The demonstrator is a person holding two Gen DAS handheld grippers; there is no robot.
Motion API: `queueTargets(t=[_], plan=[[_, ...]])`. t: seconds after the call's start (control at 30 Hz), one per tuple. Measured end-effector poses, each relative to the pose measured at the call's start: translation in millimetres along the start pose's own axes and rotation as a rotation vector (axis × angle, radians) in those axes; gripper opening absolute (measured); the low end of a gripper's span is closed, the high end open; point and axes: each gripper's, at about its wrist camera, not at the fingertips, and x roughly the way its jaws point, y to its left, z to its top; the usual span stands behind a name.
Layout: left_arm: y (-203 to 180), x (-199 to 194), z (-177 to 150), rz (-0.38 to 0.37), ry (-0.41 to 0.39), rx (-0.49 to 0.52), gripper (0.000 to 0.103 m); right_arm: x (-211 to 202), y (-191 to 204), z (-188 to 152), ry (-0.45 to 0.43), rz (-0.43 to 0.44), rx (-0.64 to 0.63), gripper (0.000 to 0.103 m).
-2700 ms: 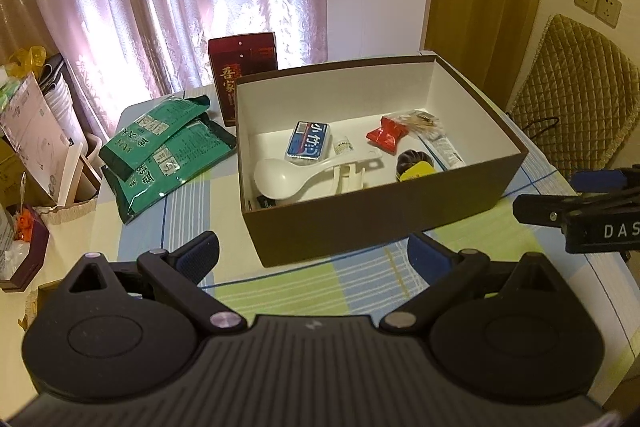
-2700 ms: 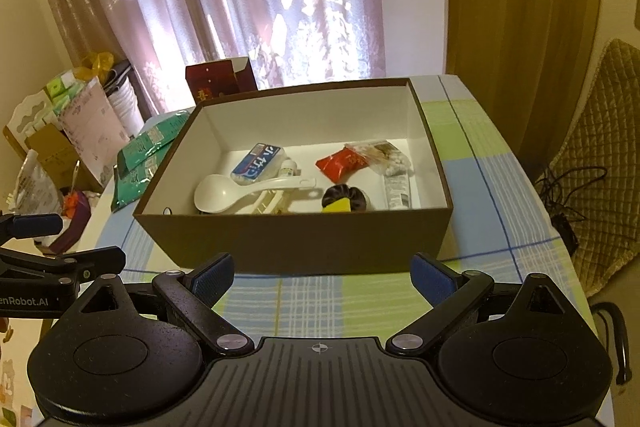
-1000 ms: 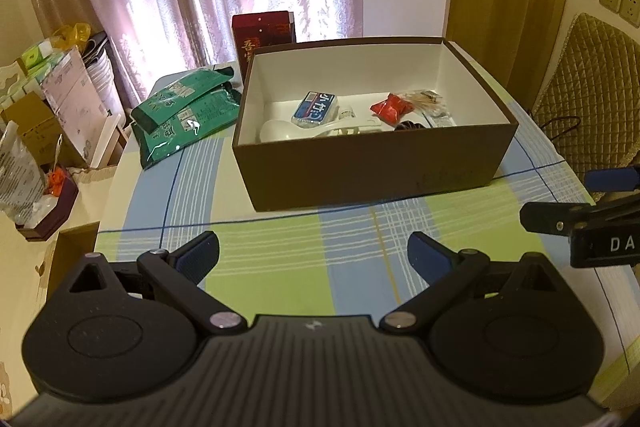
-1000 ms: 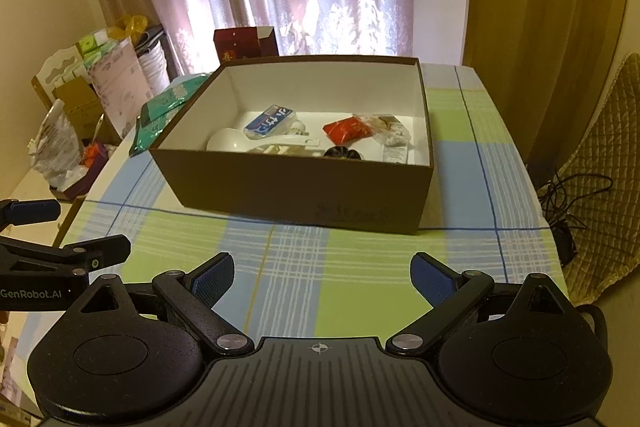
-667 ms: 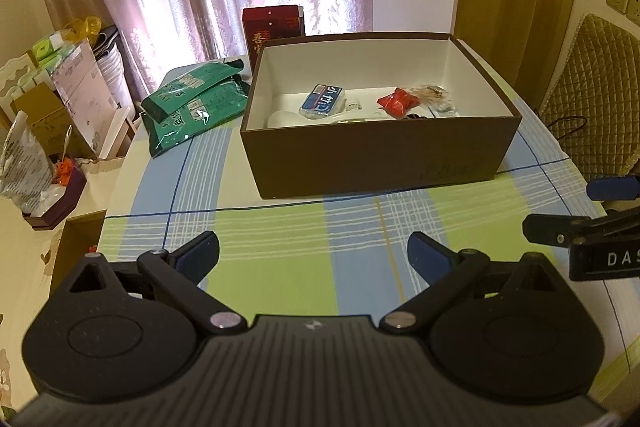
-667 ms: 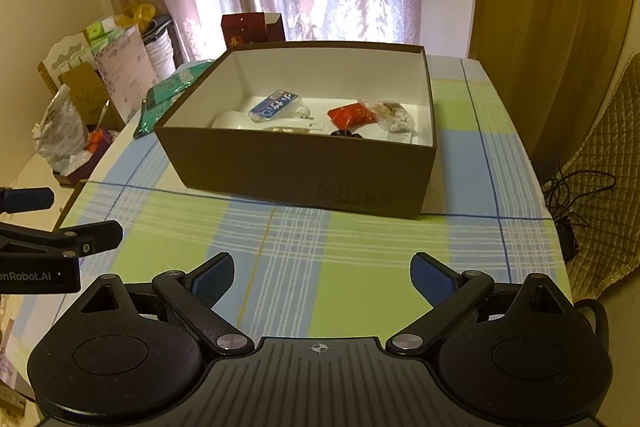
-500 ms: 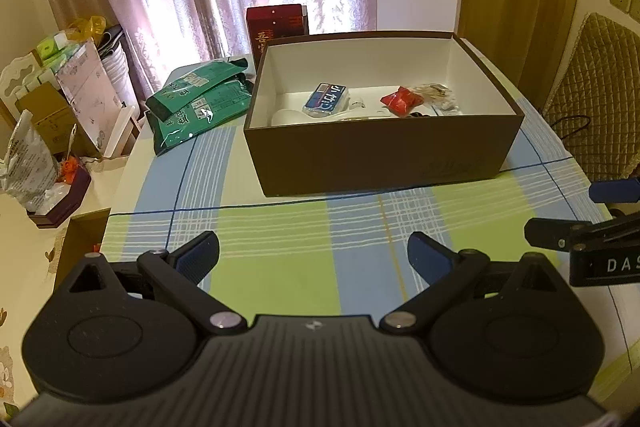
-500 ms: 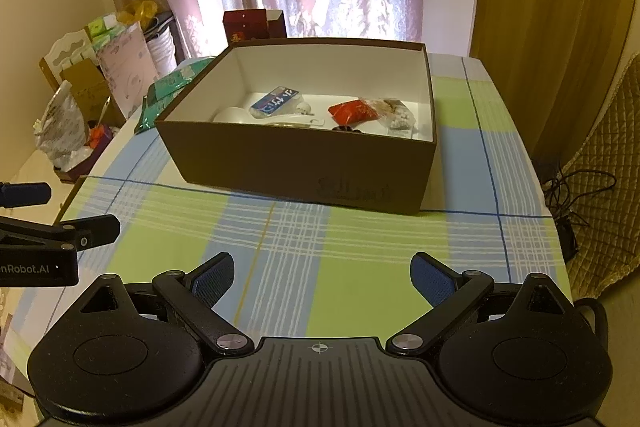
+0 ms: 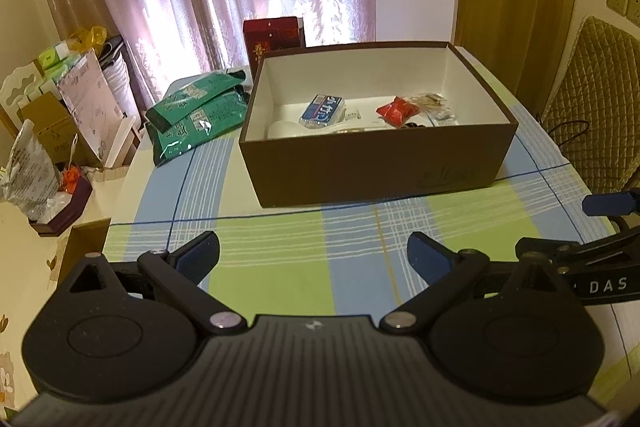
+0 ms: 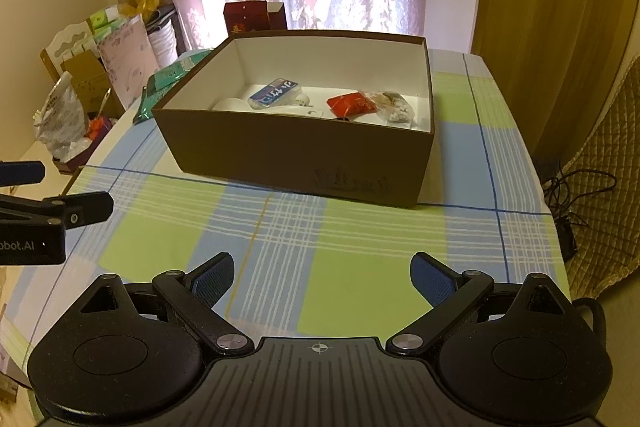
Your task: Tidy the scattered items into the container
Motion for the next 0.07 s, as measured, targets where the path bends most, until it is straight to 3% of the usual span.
queueTargets(t=[0.07], plan=[[-1.1,0.1,0.9,0.001,-0.002,0.001,0.099,0.3,-1.3,-0.1,-0.001,0.0,0.001,0.1]])
